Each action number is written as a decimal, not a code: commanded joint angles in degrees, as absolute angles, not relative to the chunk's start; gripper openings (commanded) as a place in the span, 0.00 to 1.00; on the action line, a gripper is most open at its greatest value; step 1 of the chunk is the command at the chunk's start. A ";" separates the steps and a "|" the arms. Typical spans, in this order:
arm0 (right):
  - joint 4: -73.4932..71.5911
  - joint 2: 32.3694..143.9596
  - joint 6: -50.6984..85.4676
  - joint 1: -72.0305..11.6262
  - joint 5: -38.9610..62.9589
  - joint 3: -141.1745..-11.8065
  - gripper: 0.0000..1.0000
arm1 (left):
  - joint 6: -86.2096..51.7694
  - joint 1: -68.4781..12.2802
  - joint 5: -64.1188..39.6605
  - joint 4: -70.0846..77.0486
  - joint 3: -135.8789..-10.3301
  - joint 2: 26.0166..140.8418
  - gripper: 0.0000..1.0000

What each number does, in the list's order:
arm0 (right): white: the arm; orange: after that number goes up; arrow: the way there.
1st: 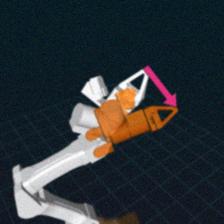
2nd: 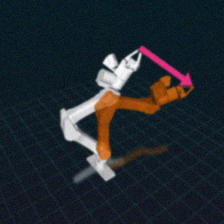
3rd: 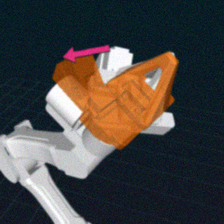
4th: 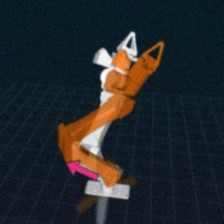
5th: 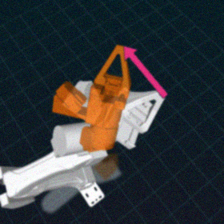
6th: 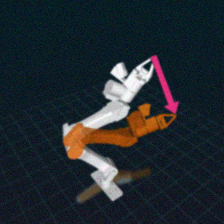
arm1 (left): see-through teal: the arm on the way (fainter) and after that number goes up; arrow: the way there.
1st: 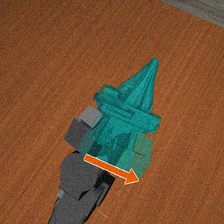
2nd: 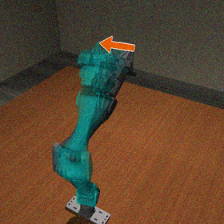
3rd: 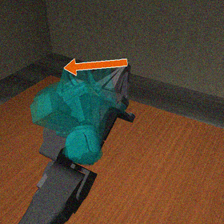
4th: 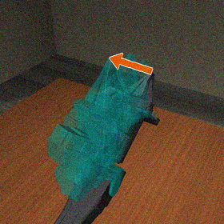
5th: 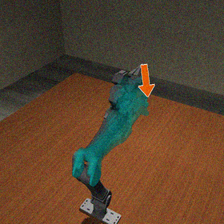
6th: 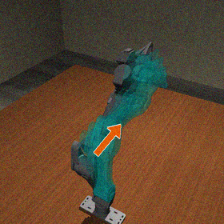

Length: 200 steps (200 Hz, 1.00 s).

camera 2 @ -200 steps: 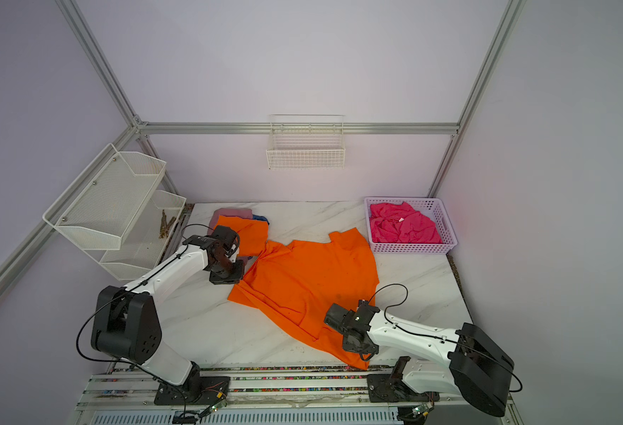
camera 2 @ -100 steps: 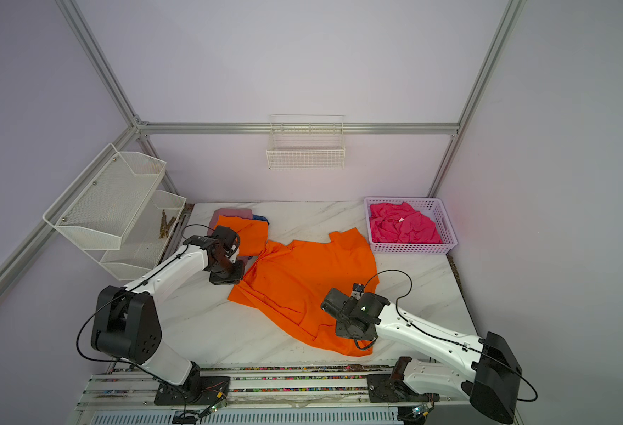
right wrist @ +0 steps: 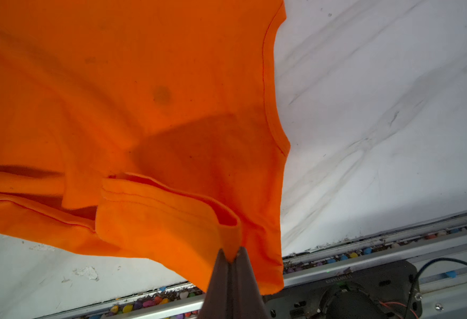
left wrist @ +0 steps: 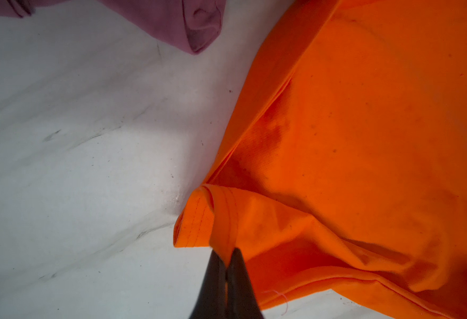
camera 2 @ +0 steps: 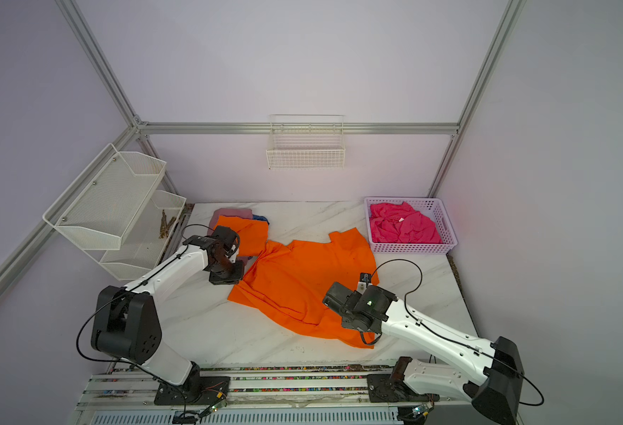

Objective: Fold and stack t-shirts
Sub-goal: Fold the T-shirt.

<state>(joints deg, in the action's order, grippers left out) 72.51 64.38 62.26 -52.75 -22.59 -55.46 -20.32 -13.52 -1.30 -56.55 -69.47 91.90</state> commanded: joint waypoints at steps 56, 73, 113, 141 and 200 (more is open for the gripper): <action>76.47 62.12 64.01 -51.46 -29.94 -56.51 0.00 | -19.16 -13.04 0.39 -58.20 -70.66 90.79 0.00; 75.70 62.79 63.05 -51.26 -30.66 -56.90 0.00 | -19.17 -13.05 0.61 -58.35 -71.09 90.90 0.00; 71.88 65.92 57.22 -48.98 -31.72 -59.77 0.00 | -19.16 -13.07 0.10 -58.56 -71.54 91.82 0.00; 68.39 67.47 53.25 -46.29 -30.90 -61.74 0.00 | -19.25 -13.10 0.00 -58.61 -71.54 91.94 0.00; 63.68 71.47 45.67 -42.61 -30.61 -66.58 0.00 | -19.43 -13.04 0.00 -58.54 -71.81 92.55 0.00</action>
